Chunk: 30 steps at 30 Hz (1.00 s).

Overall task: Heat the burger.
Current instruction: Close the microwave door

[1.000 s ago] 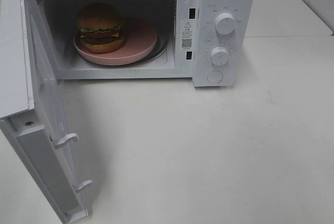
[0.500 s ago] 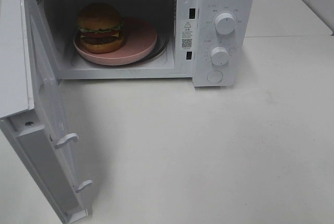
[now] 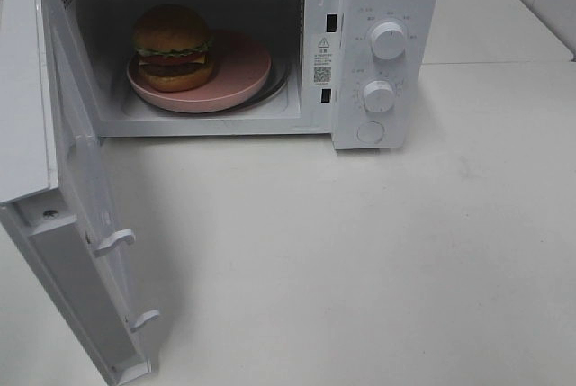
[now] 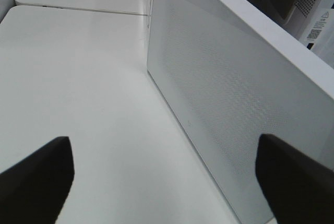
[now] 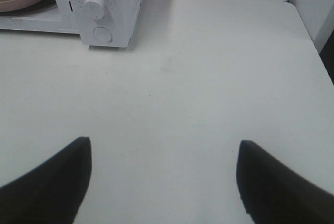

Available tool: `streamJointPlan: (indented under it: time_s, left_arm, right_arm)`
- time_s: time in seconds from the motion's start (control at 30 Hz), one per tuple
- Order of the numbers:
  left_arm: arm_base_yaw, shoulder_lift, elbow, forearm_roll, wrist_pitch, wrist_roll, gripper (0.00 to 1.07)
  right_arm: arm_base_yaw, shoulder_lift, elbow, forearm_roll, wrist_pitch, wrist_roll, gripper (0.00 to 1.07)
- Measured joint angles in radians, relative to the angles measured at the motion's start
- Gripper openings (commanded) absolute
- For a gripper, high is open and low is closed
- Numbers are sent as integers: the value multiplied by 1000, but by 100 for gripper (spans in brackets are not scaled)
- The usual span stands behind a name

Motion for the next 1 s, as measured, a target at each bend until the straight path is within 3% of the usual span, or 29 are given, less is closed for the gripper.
streamJointPlan:
  time_s: [0.1,0.17,0.2,0.23,0.27,0.3,0.33,0.57,0.73,1.0]
  left_arm:
    - [0,38,0,0,-32,0,67]
    - [0,91,0,2,-68,0,44]
    - [0,91,0,2,-68,0,44]
    - [0,113,0,4,-82,0,38]
    - [0,158,0,7,-109,0,18]
    - [0,158,0,7,-109,0,18]
    - [0,197,0,8,-126,0,0]
    - [0,272,46,10,-294,29,0]
    - [0,304,171,10,-574,103,0]
    - [0,384,329,10,-928,132,0]
  right_arm:
    - [0,0,0,0,0,0,76]
    - [0,0,0,0,0,0,76]
    - [0,0,0,0,0,0,76]
    - [0,0,0,0,0,0,76]
    - [0,0,0,0,0,0,76]
    - [0,0,0,0,0,0,76]
    - [0,0,0,0,0,0,76]
    - [0,0,0,0,0,0,76]
    - [0,0,0,0,0,0,76]
    - [0,0,0,0,0,0,76]
